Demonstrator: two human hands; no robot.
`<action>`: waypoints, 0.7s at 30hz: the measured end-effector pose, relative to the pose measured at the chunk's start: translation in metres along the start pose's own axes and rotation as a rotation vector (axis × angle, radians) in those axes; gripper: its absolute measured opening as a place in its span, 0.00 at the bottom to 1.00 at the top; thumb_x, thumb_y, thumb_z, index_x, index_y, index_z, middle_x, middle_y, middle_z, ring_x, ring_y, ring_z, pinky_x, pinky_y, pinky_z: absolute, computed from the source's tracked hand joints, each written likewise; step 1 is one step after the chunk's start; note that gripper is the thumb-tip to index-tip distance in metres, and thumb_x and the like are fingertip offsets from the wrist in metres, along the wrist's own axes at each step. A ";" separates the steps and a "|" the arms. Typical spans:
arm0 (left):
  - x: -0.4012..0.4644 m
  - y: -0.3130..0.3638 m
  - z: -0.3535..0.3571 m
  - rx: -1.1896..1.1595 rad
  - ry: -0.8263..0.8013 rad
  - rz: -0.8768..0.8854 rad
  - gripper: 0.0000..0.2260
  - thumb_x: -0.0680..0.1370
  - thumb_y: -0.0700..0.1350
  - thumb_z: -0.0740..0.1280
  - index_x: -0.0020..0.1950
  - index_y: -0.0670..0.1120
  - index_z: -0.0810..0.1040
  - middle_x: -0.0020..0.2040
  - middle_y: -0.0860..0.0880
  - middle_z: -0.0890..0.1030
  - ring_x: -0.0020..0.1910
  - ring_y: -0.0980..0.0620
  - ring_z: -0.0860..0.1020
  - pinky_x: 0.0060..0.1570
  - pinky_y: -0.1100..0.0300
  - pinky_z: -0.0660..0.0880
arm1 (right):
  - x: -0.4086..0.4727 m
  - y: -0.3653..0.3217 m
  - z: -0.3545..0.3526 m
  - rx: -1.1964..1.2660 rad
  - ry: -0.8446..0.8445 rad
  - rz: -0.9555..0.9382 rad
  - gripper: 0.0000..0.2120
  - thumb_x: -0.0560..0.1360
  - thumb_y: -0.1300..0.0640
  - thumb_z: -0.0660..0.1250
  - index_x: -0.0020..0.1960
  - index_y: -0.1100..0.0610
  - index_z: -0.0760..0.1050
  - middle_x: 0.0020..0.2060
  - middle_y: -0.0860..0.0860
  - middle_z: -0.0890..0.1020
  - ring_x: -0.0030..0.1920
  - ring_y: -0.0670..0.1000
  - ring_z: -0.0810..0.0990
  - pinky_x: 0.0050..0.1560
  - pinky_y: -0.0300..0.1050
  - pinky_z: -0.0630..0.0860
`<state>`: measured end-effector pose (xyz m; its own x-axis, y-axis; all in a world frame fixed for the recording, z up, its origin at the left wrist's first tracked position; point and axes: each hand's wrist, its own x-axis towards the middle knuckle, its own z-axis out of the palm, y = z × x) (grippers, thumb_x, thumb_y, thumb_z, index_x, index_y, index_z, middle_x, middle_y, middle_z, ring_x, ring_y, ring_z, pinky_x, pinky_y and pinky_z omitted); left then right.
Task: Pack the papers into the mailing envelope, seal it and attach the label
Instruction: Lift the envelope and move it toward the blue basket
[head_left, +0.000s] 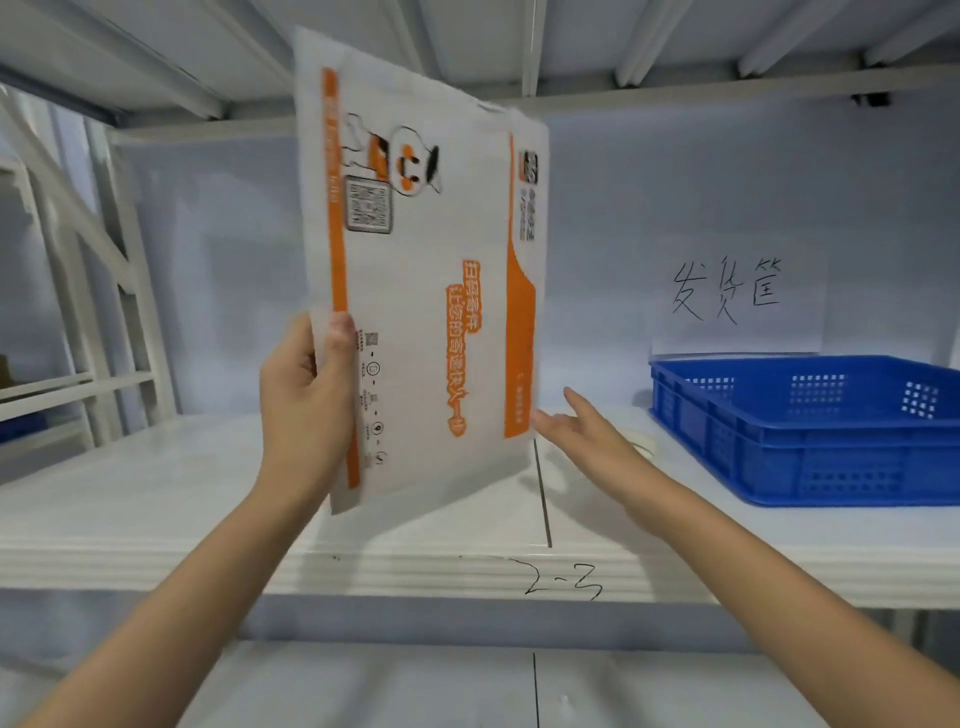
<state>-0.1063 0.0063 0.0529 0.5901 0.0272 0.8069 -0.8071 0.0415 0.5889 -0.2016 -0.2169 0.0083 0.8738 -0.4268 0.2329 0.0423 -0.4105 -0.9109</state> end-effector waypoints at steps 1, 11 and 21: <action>-0.005 0.004 0.007 -0.057 0.041 -0.018 0.14 0.84 0.50 0.57 0.53 0.41 0.74 0.43 0.52 0.81 0.40 0.61 0.81 0.39 0.62 0.78 | 0.000 -0.002 0.000 0.059 -0.017 -0.008 0.33 0.75 0.38 0.64 0.75 0.44 0.56 0.67 0.43 0.74 0.61 0.44 0.74 0.60 0.43 0.65; -0.007 -0.024 0.010 -0.319 0.068 -0.141 0.06 0.81 0.44 0.65 0.57 0.50 0.71 0.50 0.54 0.81 0.46 0.57 0.81 0.42 0.61 0.80 | -0.004 0.007 -0.055 0.326 0.288 -0.087 0.23 0.76 0.64 0.69 0.66 0.50 0.66 0.50 0.53 0.85 0.44 0.51 0.84 0.39 0.43 0.80; 0.003 -0.031 0.036 -0.596 -0.521 -0.609 0.05 0.76 0.45 0.67 0.47 0.44 0.80 0.33 0.48 0.84 0.25 0.53 0.80 0.20 0.68 0.70 | -0.019 -0.033 -0.156 0.210 0.582 -0.130 0.33 0.78 0.63 0.66 0.77 0.48 0.56 0.50 0.53 0.81 0.46 0.52 0.84 0.45 0.54 0.81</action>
<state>-0.0801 -0.0308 0.0386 0.7040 -0.6009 0.3785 -0.1445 0.4007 0.9047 -0.2946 -0.3208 0.0871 0.4509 -0.7768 0.4397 0.2763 -0.3470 -0.8962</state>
